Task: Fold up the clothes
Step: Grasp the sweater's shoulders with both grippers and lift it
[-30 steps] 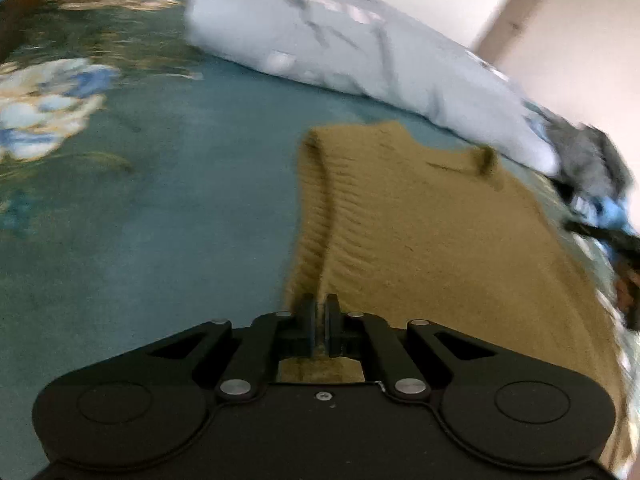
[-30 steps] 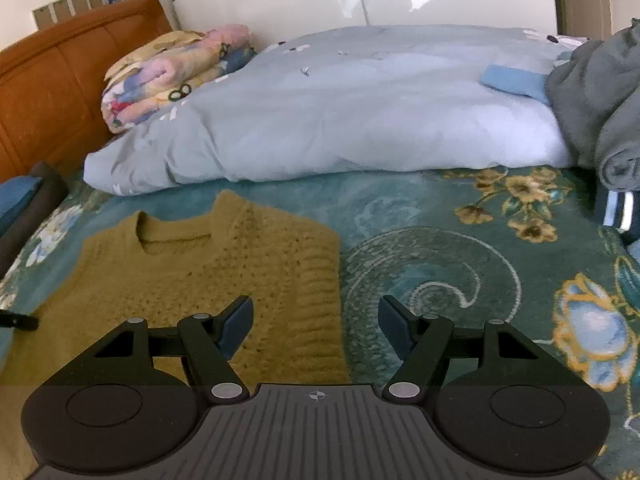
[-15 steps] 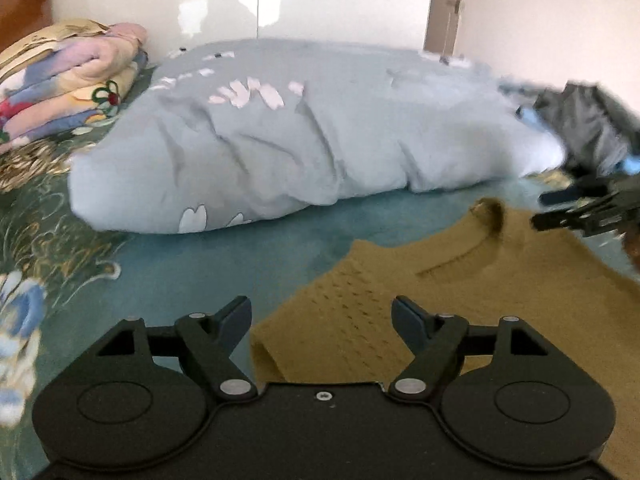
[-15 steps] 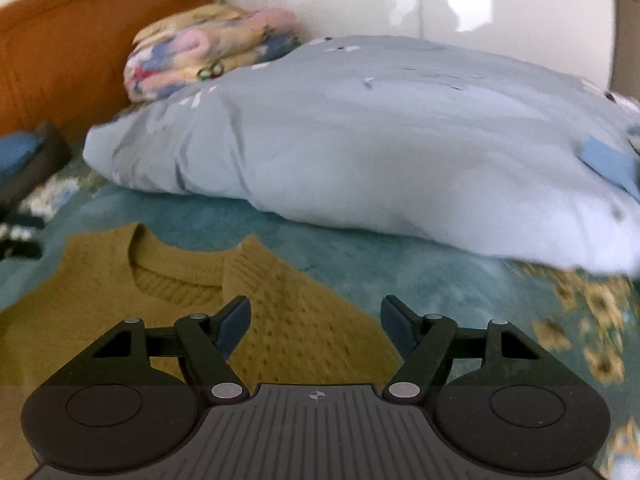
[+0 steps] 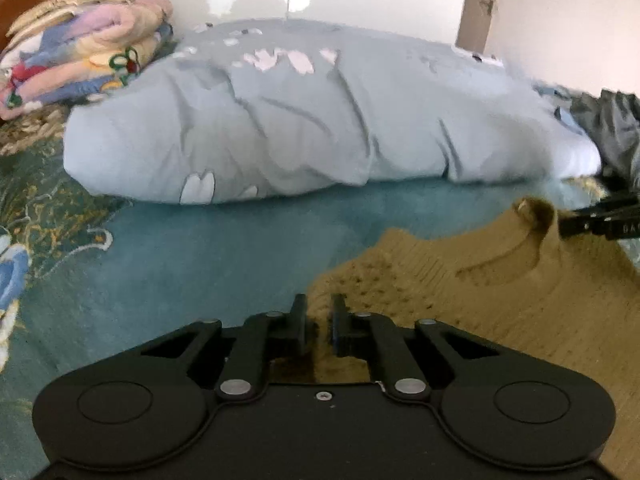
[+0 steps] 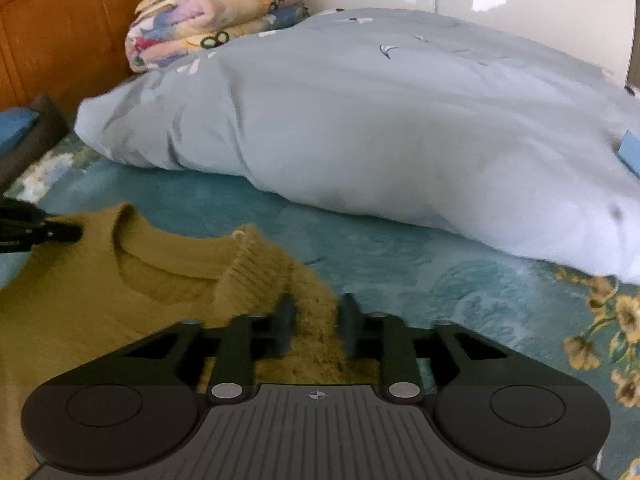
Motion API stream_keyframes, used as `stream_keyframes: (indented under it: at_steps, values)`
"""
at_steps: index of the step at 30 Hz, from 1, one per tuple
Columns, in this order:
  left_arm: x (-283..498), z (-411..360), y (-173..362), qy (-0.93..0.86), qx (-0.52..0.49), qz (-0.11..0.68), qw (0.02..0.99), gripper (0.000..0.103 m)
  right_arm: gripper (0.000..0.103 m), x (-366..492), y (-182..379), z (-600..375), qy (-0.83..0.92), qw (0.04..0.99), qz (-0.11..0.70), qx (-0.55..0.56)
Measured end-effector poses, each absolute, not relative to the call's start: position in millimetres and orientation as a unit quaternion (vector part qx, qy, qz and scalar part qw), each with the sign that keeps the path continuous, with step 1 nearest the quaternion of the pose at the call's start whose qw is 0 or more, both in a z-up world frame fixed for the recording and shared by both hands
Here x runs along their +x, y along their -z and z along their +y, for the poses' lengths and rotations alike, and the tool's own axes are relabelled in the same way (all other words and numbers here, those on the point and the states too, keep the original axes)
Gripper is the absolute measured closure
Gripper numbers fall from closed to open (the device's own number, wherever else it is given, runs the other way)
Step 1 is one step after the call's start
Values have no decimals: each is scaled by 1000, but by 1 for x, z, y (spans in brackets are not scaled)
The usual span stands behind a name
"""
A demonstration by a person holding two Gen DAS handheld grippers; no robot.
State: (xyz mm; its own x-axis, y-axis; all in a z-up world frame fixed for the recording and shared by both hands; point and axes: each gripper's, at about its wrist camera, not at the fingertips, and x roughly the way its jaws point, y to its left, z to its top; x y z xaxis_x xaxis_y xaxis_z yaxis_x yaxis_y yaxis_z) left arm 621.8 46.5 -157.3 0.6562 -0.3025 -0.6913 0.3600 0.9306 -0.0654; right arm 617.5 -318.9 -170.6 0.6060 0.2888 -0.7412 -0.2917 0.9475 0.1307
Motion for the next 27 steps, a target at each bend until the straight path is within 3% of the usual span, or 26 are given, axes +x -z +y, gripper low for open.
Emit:
stream_keyframes:
  at_steps: [8,16,21,27]
  values:
    - [573,66,99,203,-20,297,933,96,89,563,123,-334,-186,919,348,25]
    - [442,82,30,253,-10,231,939,96,89,444,52,-348,-214,932,291,18]
    - [351,84,24,268,-9,240,933,96,89,362,36,-346,-217,928,302,9]
    - [261,85,55,262,-11,267,927,96,89,275,52,-342,-213,920,327,33]
